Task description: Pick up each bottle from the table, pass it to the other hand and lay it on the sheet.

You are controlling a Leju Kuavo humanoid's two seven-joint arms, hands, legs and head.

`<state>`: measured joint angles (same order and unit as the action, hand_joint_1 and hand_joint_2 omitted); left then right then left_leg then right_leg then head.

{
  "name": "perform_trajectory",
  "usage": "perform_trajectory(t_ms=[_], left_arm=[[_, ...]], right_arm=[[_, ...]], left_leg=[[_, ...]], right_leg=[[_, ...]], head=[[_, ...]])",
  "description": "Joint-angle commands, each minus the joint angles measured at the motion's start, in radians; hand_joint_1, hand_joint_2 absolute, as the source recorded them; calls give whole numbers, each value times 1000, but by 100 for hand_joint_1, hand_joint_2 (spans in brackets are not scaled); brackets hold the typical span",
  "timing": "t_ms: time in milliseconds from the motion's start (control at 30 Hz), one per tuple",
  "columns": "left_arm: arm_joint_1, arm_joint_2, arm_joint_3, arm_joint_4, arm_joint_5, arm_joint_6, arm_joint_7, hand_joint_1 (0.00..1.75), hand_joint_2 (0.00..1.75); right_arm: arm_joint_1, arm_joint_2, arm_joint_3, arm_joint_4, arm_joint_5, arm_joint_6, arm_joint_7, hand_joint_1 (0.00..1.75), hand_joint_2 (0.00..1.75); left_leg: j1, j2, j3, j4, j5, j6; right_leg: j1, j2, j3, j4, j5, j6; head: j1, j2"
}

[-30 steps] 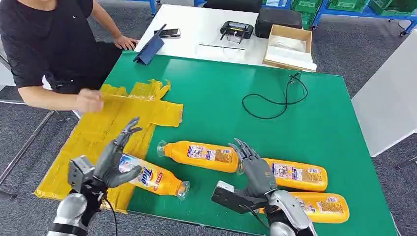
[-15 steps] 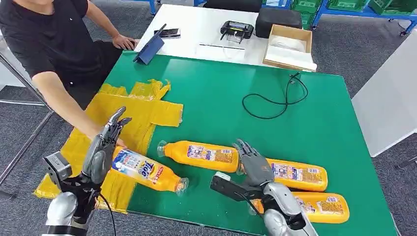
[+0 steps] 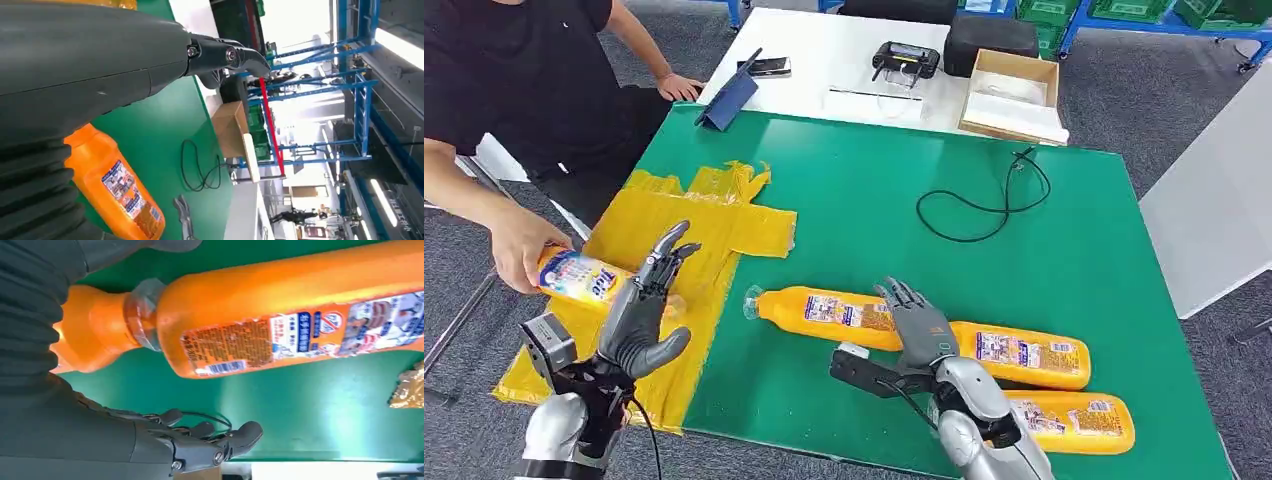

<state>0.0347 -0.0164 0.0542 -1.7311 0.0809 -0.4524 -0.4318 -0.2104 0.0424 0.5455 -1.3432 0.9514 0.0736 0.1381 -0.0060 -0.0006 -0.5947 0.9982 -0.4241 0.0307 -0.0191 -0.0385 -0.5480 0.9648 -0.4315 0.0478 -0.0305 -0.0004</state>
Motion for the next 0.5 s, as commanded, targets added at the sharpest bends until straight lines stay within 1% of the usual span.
perform_trajectory(t_ms=[33, 100, 200, 267, 333, 500], left_arm=[[-25, 1, -26, 32, -2, -5, 7, 0, 175], [-33, -4, -37, 43, -12, -3, 9, 0, 175], [-28, -13, -57, 52, -31, 1, 2, 0, 175], [-28, -13, -57, 52, -31, 1, 2, 0, 175], [-28, -13, -57, 52, -31, 1, 2, 0, 175], [-25, -7, -59, 49, -38, 3, -5, 0, 175]], right_arm=[[-89, 23, 39, 147, -4, 15, 4, 0, 175], [-121, 48, 54, 211, 18, 13, 14, 0, 175], [-142, 78, 51, 256, 25, -2, 20, 0, 175], [-142, 78, 51, 256, 25, -2, 20, 0, 175], [-142, 78, 51, 256, 25, -2, 20, 0, 175], [-146, 81, 49, 273, 27, -8, 16, 0, 175]], left_leg=[[1, 2, 1, 0, 0, -2], [1, 2, 1, 0, 0, -3], [1, 2, 1, 0, 0, -2], [1, 3, 2, 0, 0, -3], [1, 2, 1, 0, 0, -2], [1, 2, 1, 0, 0, -2]], right_leg=[[1, 5, 1, 0, 0, -3], [1, 5, 1, 0, 0, -3], [0, 5, 1, 0, 0, -2], [1, 6, 1, 0, 0, -3], [1, 3, 0, -1, 0, -2], [1, 4, 1, 0, 0, -2]], head=[[0, 0], [0, 0], [0, 0], [0, 0], [0, 0], [0, 0]])
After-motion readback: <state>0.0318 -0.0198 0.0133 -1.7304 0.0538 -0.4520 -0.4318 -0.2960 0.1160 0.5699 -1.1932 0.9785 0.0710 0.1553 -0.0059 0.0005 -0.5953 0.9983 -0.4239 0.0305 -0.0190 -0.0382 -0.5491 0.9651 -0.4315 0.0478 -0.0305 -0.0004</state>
